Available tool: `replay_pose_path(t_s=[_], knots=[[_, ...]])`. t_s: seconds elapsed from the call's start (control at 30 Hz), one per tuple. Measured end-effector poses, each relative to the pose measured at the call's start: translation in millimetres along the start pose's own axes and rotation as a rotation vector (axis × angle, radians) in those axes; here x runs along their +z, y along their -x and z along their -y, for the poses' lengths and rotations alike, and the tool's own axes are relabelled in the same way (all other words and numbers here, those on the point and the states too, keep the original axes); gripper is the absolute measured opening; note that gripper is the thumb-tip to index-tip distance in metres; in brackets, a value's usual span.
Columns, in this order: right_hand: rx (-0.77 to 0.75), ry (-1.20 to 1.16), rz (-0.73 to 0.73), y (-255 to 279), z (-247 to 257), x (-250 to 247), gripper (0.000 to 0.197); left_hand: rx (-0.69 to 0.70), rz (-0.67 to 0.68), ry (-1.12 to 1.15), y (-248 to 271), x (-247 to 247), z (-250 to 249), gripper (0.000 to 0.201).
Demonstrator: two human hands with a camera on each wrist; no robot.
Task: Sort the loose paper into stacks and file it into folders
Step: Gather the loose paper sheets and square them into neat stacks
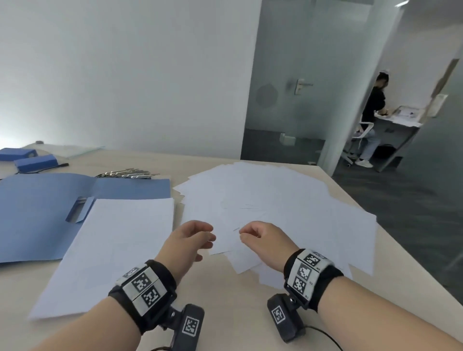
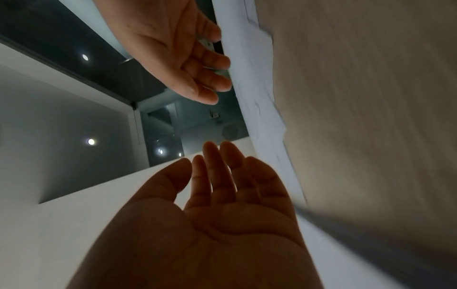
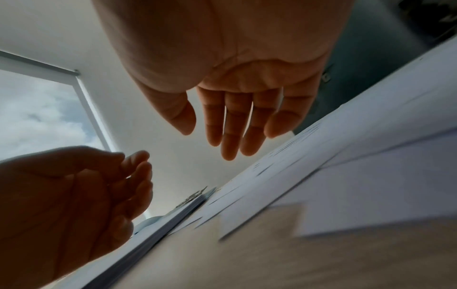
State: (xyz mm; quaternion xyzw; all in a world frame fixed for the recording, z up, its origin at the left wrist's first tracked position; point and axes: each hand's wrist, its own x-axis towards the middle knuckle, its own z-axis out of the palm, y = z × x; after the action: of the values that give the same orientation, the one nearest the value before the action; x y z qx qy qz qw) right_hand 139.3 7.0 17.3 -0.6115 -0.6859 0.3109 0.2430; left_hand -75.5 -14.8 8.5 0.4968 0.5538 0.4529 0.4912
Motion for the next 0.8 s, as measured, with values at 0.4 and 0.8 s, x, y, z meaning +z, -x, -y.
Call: replay_pose_path(t_s=[0.4, 0.8], knots=[[0.42, 0.215, -0.122, 27.8, -118.8, -122.3, 0.041, -0.047, 0.199, -0.272, -52.3, 87.7, -16.7, 0.021], [0.508, -0.171, -0.171, 31.7, -146.8, -137.4, 0.032, -0.157, 0.266, -0.462, -96.5, 161.4, -32.0, 0.048]])
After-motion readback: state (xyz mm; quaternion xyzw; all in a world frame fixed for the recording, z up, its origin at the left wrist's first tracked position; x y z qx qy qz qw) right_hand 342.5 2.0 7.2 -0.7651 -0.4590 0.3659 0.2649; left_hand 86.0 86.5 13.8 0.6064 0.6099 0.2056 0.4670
